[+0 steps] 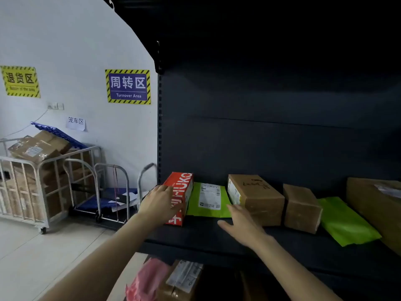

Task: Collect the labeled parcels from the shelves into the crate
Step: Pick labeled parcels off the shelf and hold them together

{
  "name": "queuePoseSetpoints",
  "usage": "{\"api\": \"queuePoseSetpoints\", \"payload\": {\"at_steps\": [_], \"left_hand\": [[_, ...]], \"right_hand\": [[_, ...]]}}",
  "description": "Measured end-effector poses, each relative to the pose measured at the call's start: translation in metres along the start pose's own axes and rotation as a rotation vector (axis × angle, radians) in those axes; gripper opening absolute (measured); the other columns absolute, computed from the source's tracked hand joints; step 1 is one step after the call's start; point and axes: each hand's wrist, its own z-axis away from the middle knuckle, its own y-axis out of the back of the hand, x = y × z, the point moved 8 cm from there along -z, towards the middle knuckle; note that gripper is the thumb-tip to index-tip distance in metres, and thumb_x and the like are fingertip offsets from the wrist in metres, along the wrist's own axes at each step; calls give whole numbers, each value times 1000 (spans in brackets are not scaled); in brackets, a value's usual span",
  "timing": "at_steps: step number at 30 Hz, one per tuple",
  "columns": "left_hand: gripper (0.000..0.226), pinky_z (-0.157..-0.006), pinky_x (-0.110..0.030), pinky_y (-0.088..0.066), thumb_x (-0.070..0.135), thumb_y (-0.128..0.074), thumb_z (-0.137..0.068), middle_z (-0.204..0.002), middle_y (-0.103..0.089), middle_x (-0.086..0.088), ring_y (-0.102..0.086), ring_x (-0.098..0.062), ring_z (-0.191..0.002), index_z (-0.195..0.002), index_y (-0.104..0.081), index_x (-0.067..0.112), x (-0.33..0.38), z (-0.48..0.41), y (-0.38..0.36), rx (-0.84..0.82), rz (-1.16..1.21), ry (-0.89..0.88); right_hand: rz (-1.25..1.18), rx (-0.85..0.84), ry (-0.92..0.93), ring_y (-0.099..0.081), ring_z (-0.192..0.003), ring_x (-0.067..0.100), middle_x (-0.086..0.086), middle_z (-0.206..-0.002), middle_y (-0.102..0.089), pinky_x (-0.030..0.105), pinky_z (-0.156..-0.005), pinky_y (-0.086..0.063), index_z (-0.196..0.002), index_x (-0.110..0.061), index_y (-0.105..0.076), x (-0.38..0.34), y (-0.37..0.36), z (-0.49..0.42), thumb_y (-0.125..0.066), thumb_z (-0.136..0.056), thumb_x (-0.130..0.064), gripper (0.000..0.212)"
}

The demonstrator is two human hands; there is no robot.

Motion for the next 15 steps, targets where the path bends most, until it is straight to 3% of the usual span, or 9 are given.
{"api": "queuePoseSetpoints", "payload": {"at_steps": [5, 11, 15], "left_hand": [[56, -94, -39, -46, 57, -50, -84, -122, -54, -8, -49, -25, -115, -119, -49, 13, -21, -30, -9, -42, 79, 40], [82, -97, -42, -46, 76, -45, -72, -122, -54, -10, -48, -28, -118, -124, -48, 13, -23, -53, -29, -150, 148, 123], [89, -92, -42, -49, 84, -39, -59, -110, -57, -10, -52, -29, -112, -111, -57, 13, -25, -58, -34, -213, 215, 155]], "right_hand": [[-24, 16, -39, -45, -120, 21, 6, -132, -47, 38, -95, -44, -137, -13, -36, -8, -11, -35, -50, -90, -43, 58], [-27, 29, -61, -41, -126, 20, 5, -138, -43, 34, -99, -42, -138, -12, -35, -13, -23, -58, -51, -91, -41, 57], [-22, 52, -68, -41, -125, 21, 7, -137, -44, 35, -99, -42, -136, -9, -36, -13, -25, -64, -49, -93, -40, 55]]}}
